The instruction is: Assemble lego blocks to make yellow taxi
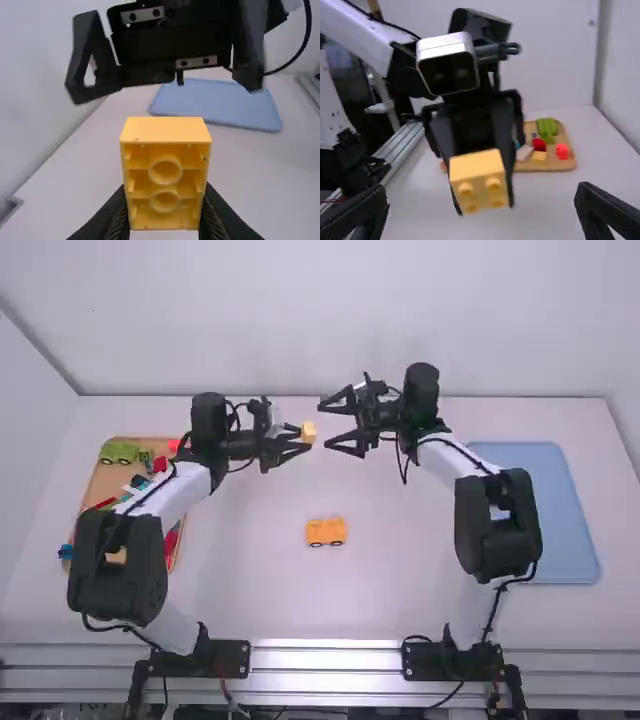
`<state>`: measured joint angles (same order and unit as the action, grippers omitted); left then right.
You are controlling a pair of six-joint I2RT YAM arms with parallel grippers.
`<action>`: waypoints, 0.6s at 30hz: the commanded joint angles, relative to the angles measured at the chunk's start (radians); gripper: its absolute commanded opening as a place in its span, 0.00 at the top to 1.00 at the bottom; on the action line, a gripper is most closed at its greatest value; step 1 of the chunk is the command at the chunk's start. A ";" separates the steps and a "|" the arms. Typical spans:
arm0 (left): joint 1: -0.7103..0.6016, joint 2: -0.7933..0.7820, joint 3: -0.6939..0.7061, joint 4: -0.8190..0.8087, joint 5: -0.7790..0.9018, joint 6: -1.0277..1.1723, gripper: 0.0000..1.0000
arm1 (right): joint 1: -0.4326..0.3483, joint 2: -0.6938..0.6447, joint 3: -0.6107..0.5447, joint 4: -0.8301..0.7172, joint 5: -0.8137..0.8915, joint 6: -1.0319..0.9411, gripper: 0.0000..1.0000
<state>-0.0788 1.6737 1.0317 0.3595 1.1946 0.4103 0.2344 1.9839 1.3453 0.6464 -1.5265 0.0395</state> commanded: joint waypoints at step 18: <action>-0.035 0.017 -0.003 0.110 0.125 -0.133 0.95 | 0.041 0.012 0.035 -0.003 -0.022 0.006 0.50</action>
<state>-0.1074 1.6886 1.0309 0.4618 1.2858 0.2832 0.2729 1.9839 1.3453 0.6407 -1.5406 0.0437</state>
